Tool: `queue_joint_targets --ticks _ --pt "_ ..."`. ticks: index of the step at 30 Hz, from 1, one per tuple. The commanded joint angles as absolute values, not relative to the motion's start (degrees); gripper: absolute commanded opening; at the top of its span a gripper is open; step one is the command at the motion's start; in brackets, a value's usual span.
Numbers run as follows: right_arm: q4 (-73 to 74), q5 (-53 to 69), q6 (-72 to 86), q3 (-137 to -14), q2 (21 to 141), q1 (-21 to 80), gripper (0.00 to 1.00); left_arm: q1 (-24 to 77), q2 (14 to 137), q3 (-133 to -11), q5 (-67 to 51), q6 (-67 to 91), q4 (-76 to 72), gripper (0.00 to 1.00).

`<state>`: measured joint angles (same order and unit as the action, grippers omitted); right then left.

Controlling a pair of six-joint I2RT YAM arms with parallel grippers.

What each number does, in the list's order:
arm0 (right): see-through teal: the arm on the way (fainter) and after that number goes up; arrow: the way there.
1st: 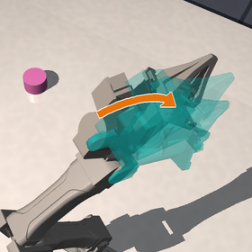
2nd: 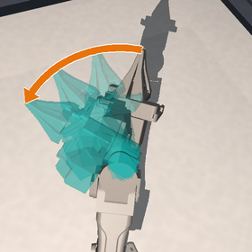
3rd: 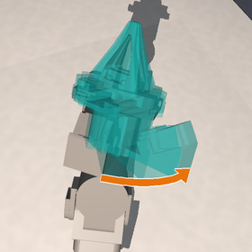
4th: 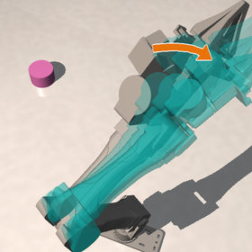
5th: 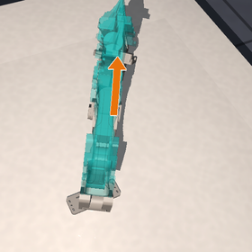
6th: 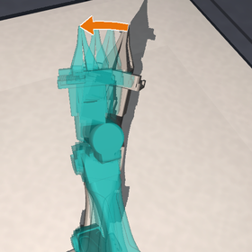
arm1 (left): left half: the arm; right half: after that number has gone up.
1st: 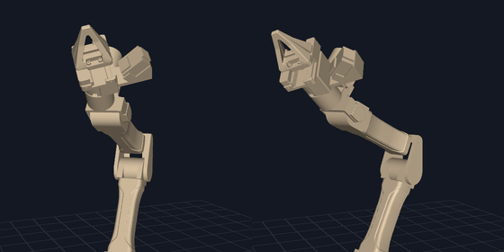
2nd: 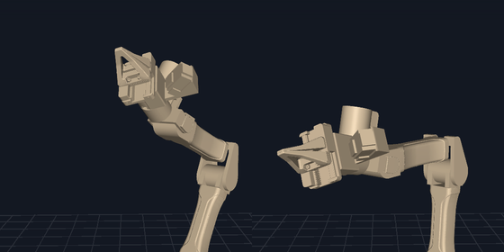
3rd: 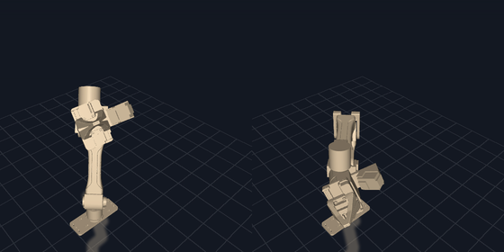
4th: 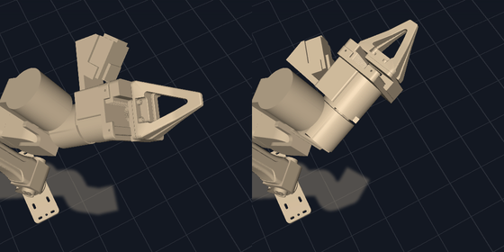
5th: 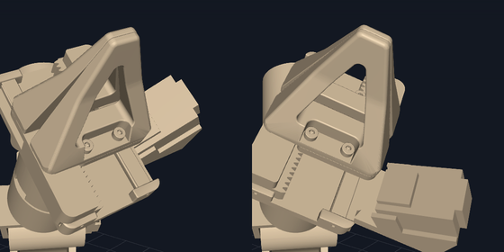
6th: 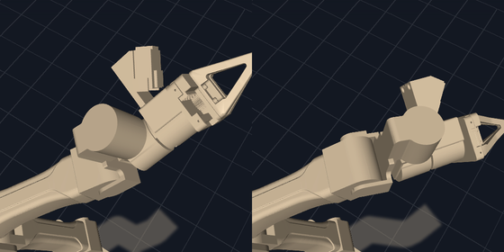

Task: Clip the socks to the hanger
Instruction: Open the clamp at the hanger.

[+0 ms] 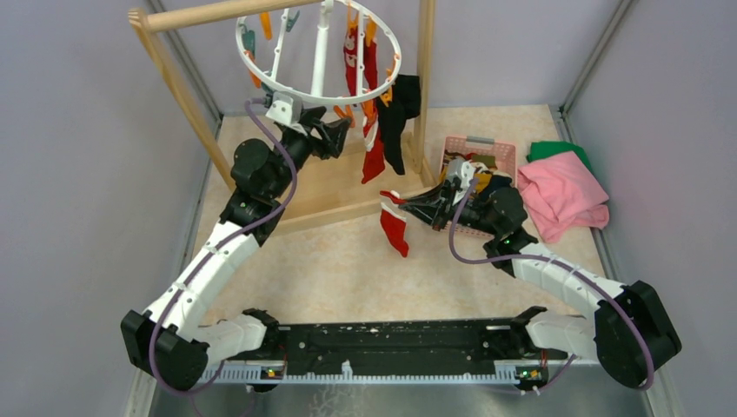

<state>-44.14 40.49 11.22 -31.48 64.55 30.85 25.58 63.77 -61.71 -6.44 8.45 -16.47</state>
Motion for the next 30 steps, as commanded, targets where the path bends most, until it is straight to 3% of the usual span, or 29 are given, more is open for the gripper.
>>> queue_joint_targets --ticks 1,30 --pt "-46.4 41.17 11.78 -31.46 63.09 30.32 0.0 25.49 63.17 -62.15 -9.21 8.53 -21.75 0.7" --pt "-45.79 41.22 11.51 -31.65 62.75 30.24 0.0 25.48 69.26 -65.88 -3.42 15.19 -25.99 0.67"
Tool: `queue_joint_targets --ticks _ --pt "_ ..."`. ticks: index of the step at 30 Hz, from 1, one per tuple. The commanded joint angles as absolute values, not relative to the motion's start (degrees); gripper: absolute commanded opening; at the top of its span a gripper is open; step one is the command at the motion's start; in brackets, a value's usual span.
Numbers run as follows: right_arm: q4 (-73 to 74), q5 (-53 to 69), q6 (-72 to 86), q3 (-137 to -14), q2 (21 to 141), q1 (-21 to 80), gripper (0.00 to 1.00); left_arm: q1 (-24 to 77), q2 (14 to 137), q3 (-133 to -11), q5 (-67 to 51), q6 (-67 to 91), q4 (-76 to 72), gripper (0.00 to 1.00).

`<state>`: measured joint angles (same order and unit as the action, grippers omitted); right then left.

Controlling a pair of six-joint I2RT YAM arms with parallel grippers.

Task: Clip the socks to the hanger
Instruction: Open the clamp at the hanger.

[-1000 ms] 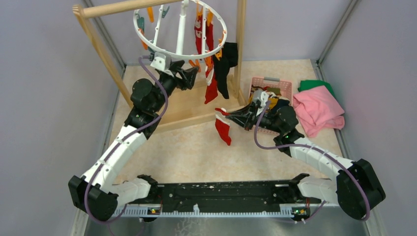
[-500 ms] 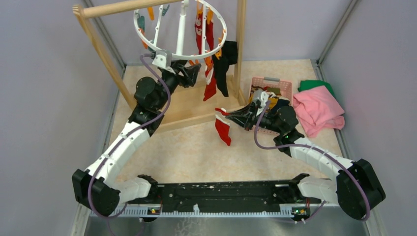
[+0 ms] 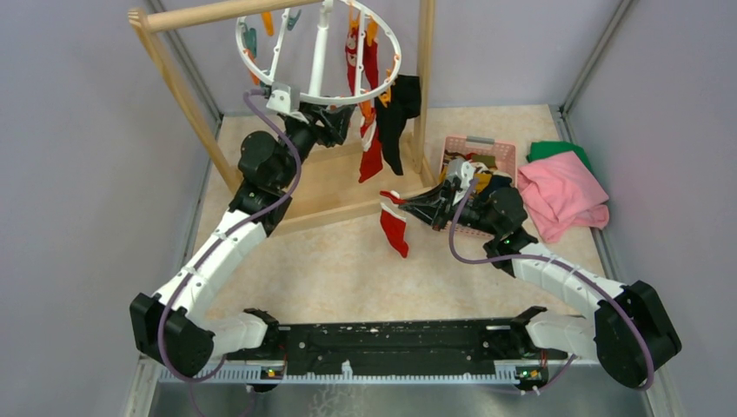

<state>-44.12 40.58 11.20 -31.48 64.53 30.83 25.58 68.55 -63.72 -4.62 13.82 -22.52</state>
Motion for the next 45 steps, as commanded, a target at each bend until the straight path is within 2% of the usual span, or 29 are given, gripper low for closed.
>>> queue_joint_targets --ticks 1,10,17,28,33,45 --pt "-45.71 41.22 11.51 -31.64 62.68 30.24 0.0 25.49 69.35 -65.91 -3.32 15.25 -26.01 0.66" --pt "-45.43 41.21 11.34 -31.64 62.58 30.24 0.0 25.46 69.69 -66.25 -3.19 15.82 -26.48 0.57" --pt "-45.4 41.22 11.34 -31.65 62.75 30.25 0.0 25.49 69.28 -66.19 -2.57 16.83 -26.58 0.39" --pt "-43.49 42.05 11.06 -32.94 62.96 30.23 0.0 25.43 69.16 -66.58 -2.49 19.13 -25.45 0.18" --pt "-40.88 40.38 9.74 -35.64 63.37 32.1 0.0 25.49 69.04 -66.53 -1.72 19.47 -24.93 0.13" --pt "-34.22 22.76 5.62 -52.34 71.5 44.92 0.0 25.49 68.59 -66.7 -0.46 19.4 -23.98 0.07"
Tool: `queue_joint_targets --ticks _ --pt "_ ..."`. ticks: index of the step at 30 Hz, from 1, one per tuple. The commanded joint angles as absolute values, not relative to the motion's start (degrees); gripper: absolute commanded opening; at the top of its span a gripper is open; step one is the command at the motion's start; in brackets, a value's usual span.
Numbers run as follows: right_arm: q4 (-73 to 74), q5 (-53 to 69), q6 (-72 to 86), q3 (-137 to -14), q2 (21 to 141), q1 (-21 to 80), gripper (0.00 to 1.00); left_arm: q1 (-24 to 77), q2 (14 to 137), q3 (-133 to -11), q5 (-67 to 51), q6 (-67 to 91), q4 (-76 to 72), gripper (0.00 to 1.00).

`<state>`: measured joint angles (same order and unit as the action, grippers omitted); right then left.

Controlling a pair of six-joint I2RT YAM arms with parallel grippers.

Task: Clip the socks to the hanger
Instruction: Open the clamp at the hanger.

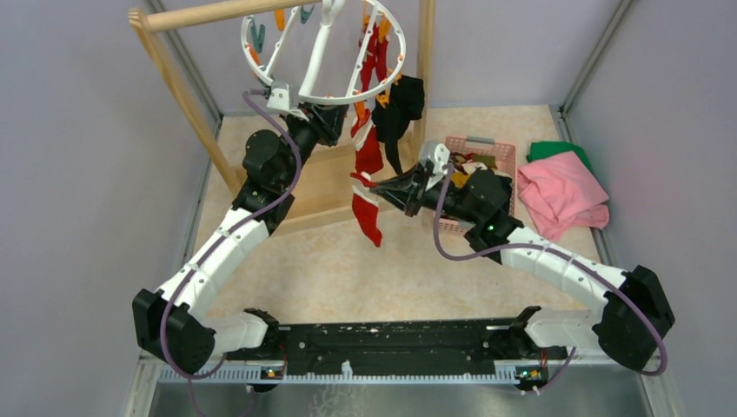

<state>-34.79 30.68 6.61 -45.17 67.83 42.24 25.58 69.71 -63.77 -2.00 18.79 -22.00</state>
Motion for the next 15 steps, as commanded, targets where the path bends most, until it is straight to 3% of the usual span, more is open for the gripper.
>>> queue_joint_targets --ticks 1,15 --pt "-34.27 21.2 6.03 -53.75 72.85 45.45 0.0 25.49 68.58 -66.77 -0.51 19.42 -23.87 0.07" --pt "-34.76 9.33 6.11 -67.01 87.03 49.14 0.0 25.44 68.97 -67.8 -0.59 20.19 -22.55 0.06"
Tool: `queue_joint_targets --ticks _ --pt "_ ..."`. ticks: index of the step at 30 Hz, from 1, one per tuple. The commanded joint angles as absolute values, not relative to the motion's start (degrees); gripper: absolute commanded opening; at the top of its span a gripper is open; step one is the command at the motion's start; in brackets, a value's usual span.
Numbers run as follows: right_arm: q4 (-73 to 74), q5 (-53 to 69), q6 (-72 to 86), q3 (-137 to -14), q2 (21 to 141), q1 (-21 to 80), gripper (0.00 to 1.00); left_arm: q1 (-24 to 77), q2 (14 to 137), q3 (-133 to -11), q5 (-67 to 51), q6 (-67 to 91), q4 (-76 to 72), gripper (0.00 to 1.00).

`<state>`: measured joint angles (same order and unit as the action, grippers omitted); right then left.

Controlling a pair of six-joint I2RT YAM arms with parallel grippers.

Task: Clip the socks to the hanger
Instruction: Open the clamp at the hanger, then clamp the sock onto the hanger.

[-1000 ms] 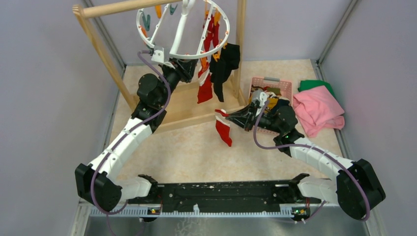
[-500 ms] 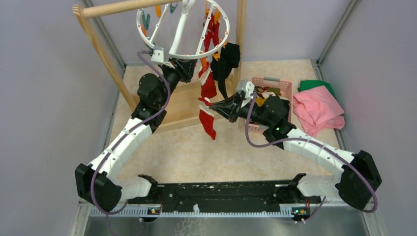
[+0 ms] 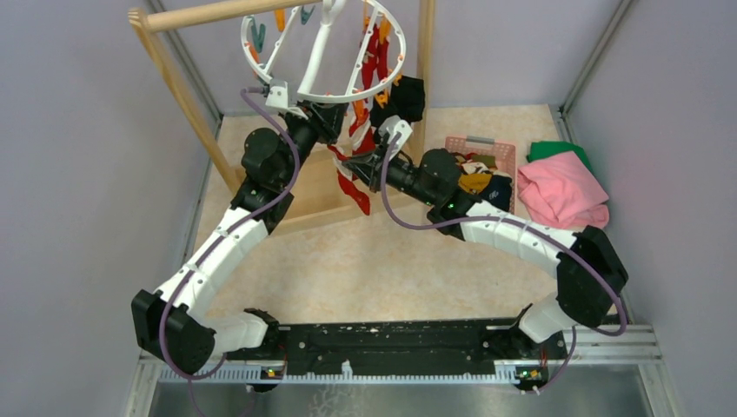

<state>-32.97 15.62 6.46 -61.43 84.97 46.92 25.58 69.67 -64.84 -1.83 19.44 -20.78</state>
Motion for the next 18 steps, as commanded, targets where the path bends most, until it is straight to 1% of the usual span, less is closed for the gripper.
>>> queue_joint_targets --ticks 1,8,18 --pt "-34.72 7.59 6.03 -68.46 87.87 49.66 0.0 25.48 68.99 -67.91 -0.49 20.21 -22.33 0.06" --pt "-38.41 -0.79 9.11 -72.55 92.41 50.56 0.0 25.49 69.25 -68.38 -0.47 20.65 -21.59 0.05" --pt "-42.88 -13.7 9.49 -69.38 90.69 50.71 0.0 25.49 69.69 -68.63 -0.55 21.72 -20.85 0.05"
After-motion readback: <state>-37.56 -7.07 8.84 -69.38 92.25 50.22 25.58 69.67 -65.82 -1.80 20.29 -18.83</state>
